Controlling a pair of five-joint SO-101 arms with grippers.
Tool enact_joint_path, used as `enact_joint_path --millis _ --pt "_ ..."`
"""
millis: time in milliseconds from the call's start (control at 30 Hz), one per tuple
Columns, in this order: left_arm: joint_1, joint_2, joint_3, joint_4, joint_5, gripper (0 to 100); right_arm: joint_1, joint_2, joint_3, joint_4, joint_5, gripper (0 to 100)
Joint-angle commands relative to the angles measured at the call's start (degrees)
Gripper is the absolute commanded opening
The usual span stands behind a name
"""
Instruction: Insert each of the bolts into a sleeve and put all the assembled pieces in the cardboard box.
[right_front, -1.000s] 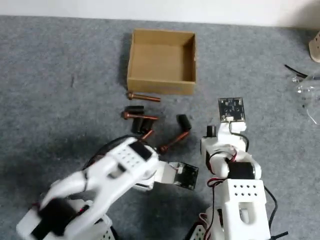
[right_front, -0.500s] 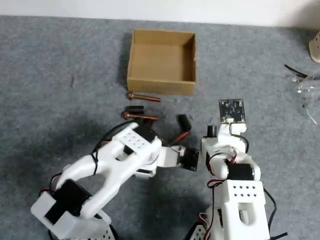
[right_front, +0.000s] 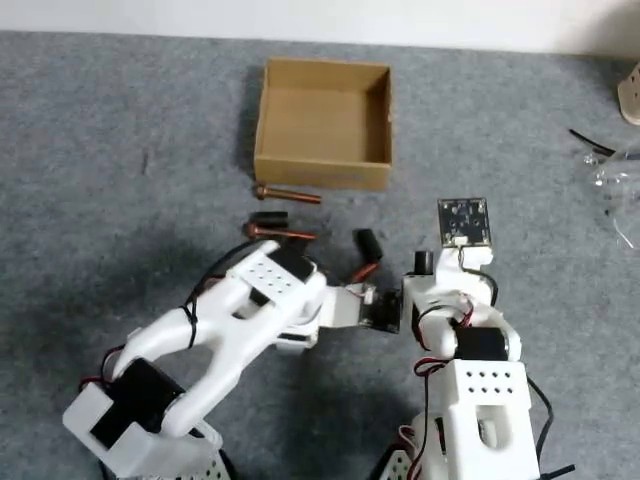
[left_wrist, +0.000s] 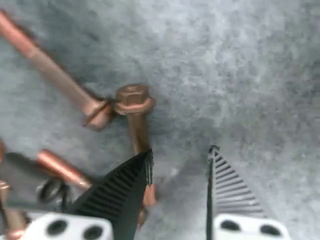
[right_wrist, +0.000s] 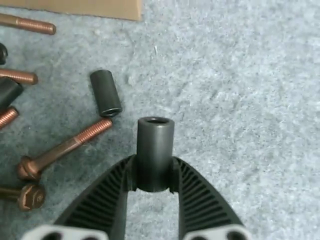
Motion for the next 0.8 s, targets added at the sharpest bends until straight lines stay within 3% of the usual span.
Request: enact_joint_path --millis 0,633,767 --pt "-0.4 -3.5 -7.0 4.0 0.3 17 0.4 -1.4 -0.5 -2.3 0.6 0.3" --pt "-2.5 8.8 -5.8 -4.6 0.2 17 0.4 -1.1 1.3 -5.6 0.7 0.3" --pt "-2.5 9.5 -5.8 -4.6 0.2 7 0.4 -1.1 1.4 -5.8 0.7 0.3"
